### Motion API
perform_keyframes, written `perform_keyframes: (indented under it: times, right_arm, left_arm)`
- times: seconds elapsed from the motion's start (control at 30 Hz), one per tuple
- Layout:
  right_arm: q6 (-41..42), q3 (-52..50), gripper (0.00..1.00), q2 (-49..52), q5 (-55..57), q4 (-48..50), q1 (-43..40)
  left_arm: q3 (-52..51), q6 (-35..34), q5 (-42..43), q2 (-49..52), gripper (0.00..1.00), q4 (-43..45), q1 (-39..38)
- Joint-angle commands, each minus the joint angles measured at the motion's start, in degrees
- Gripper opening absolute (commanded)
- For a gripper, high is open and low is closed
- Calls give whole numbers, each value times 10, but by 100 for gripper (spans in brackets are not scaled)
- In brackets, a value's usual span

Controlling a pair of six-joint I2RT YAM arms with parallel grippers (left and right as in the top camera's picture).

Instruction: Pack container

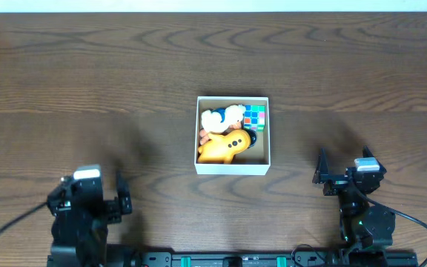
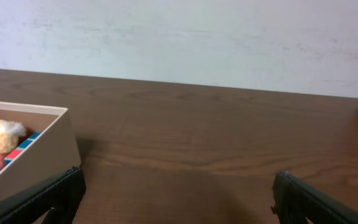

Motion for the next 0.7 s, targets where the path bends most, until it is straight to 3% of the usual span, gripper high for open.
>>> perform_keyframes:
  times: [0.0, 0.17, 0.4, 0.47, 0.67]
  right_arm:
    - [-9, -2, 99, -5, -4, -1, 6]
    - [-9, -2, 99, -5, -4, -1, 6]
    - [-9, -2, 99, -5, -4, -1, 6]
    - [-9, -2, 99, -5, -4, -1, 6]
    - [-8, -2, 99, -5, -4, -1, 6]
  left_arm:
    - [-58, -7, 23, -54, 98, 27, 2]
    - [-164, 11, 39, -106, 98, 219, 10]
    - [-312, 17, 59, -106, 98, 486, 10]
    - [-346, 17, 80, -106, 98, 518, 10]
    - [-350, 6, 160, -104, 98, 426, 10]
